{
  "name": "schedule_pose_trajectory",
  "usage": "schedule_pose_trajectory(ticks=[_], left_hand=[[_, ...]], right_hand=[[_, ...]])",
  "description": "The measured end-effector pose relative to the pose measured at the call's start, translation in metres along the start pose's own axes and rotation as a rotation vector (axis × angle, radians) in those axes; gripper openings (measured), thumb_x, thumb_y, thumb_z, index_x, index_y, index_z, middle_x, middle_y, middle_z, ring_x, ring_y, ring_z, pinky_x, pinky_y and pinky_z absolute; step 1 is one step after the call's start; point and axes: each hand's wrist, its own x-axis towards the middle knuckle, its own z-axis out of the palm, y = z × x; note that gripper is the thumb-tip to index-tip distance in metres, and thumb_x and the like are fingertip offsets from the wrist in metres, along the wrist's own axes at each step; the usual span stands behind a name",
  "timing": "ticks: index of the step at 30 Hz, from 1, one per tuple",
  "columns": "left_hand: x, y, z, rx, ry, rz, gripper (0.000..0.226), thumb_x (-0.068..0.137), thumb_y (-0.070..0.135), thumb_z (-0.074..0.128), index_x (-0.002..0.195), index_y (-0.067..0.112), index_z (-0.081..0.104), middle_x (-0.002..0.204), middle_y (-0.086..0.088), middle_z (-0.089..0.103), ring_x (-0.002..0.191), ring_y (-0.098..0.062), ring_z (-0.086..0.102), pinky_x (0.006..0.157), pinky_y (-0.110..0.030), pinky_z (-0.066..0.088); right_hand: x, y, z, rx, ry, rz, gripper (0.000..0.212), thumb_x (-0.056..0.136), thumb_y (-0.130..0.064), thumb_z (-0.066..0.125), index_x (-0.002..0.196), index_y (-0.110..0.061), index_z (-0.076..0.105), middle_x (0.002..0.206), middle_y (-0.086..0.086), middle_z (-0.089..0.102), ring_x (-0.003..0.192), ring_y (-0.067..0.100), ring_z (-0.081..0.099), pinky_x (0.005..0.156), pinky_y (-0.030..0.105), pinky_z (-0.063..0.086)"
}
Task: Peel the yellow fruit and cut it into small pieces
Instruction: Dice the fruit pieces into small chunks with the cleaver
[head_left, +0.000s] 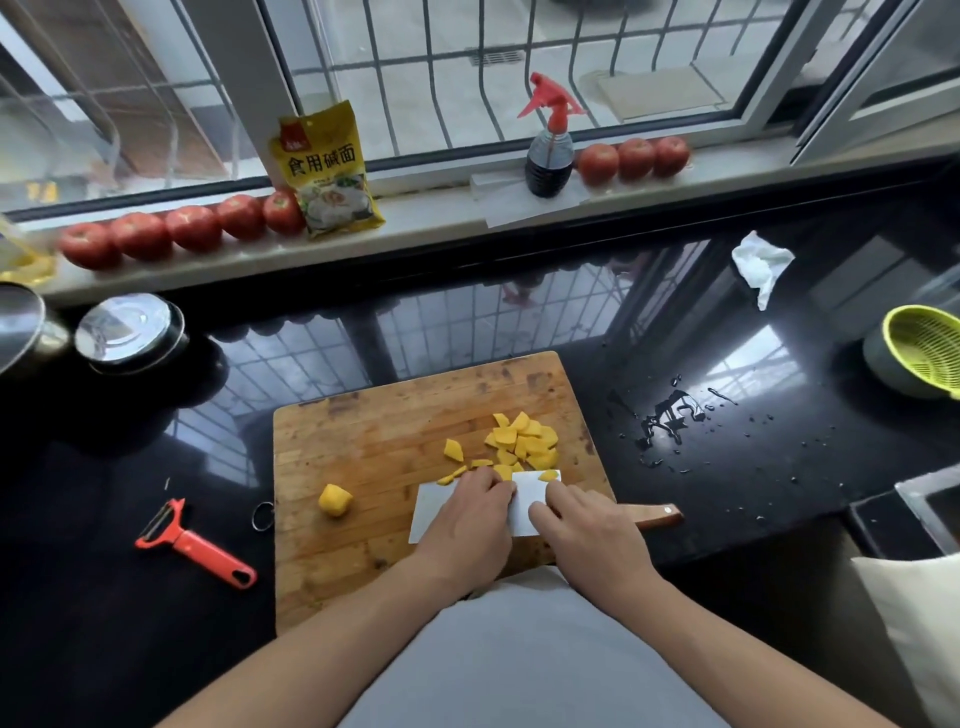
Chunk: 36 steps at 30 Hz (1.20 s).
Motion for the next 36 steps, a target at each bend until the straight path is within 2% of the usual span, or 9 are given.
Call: schedule_pose_trajectory(ticks=[5, 7, 11, 16, 20, 22, 26, 31, 36], left_hand=[[0.012, -0.004, -0.013, 0.024, 0.101, -0.081, 0.046, 0.096, 0.000, 0.045, 0.140, 0.010, 0.055, 0.145, -0.007, 0.046, 0.136, -0.026, 0.040, 0.111, -0.035, 0.038], [0.011, -0.001, -0.017, 0.057, 0.172, 0.058, 0.055, 0.094, -0.001, 0.050, 0.147, 0.015, 0.053, 0.151, -0.004, 0.044, 0.140, -0.023, 0.035, 0.114, -0.035, 0.035], [0.008, -0.001, -0.015, 0.199, -0.026, 0.352, 0.048, 0.099, 0.014, 0.056, 0.146, 0.023, 0.053, 0.147, -0.002, 0.050, 0.130, -0.024, 0.043, 0.108, -0.041, 0.040], [0.028, -0.015, -0.029, 0.444, -0.034, 0.180, 0.066, 0.101, 0.014, 0.047, 0.162, 0.022, 0.026, 0.162, -0.006, 0.034, 0.143, -0.029, 0.033, 0.115, -0.042, 0.033], [0.026, -0.021, -0.046, 0.240, 0.059, 0.231, 0.065, 0.097, -0.003, 0.046, 0.155, 0.026, 0.046, 0.145, 0.001, 0.052, 0.129, -0.021, 0.044, 0.106, -0.037, 0.041], [0.018, -0.022, -0.046, 0.220, -0.033, 0.299, 0.063, 0.097, -0.004, 0.045, 0.151, 0.027, 0.051, 0.137, 0.002, 0.055, 0.121, -0.021, 0.046, 0.102, -0.038, 0.043], [0.026, -0.021, -0.033, 0.427, -0.187, 0.269, 0.067, 0.102, 0.014, 0.049, 0.162, 0.032, 0.026, 0.139, -0.007, 0.043, 0.121, -0.027, 0.041, 0.099, -0.040, 0.038], [0.041, -0.021, -0.055, 0.267, 0.015, 0.100, 0.070, 0.098, 0.001, 0.047, 0.160, 0.032, 0.035, 0.119, 0.001, 0.046, 0.105, -0.020, 0.041, 0.087, -0.033, 0.038], [0.021, -0.016, -0.053, 0.329, -0.196, 0.359, 0.068, 0.100, 0.002, 0.050, 0.155, 0.041, 0.041, 0.132, 0.000, 0.047, 0.117, -0.021, 0.040, 0.098, -0.038, 0.040]], right_hand=[[0.001, -0.006, 0.002, 0.017, 0.055, -0.011, 0.021, 0.081, 0.000, 0.037, 0.070, -0.014, 0.047, 0.069, 0.006, 0.045, 0.052, 0.023, 0.039, 0.050, 0.032, 0.022], [0.000, -0.005, 0.002, 0.016, 0.060, -0.020, 0.022, 0.083, -0.002, 0.039, 0.071, -0.014, 0.052, 0.070, 0.006, 0.048, 0.054, 0.023, 0.042, 0.049, 0.032, 0.028], [-0.003, -0.006, 0.000, 0.016, 0.021, -0.038, 0.017, 0.087, -0.010, 0.046, 0.082, -0.015, 0.062, 0.085, 0.006, 0.059, 0.063, 0.023, 0.053, 0.053, 0.032, 0.040], [-0.002, -0.010, -0.006, -0.002, 0.030, -0.018, 0.019, 0.080, -0.002, 0.040, 0.070, -0.016, 0.049, 0.071, 0.005, 0.047, 0.054, 0.022, 0.040, 0.051, 0.030, 0.021], [-0.005, -0.012, -0.007, 0.026, 0.019, 0.000, 0.022, 0.077, 0.001, 0.034, 0.070, -0.015, 0.047, 0.070, 0.005, 0.043, 0.052, 0.022, 0.036, 0.051, 0.031, 0.020], [-0.004, -0.014, -0.008, 0.035, 0.014, -0.001, 0.023, 0.078, 0.000, 0.033, 0.069, -0.015, 0.048, 0.069, 0.005, 0.044, 0.052, 0.022, 0.037, 0.051, 0.031, 0.020], [0.001, -0.019, -0.010, 0.030, 0.019, -0.032, 0.021, 0.078, 0.000, 0.037, 0.069, -0.016, 0.047, 0.069, 0.005, 0.044, 0.052, 0.023, 0.036, 0.049, 0.032, 0.022], [0.001, -0.019, -0.007, 0.020, 0.013, -0.002, 0.023, 0.081, 0.001, 0.034, 0.069, -0.015, 0.047, 0.069, 0.005, 0.043, 0.054, 0.020, 0.026, 0.046, 0.030, 0.022], [-0.003, -0.017, -0.002, 0.016, -0.019, -0.037, 0.013, 0.082, -0.004, 0.047, 0.076, -0.014, 0.053, 0.078, 0.007, 0.051, 0.055, 0.021, 0.041, 0.049, 0.030, 0.028]])
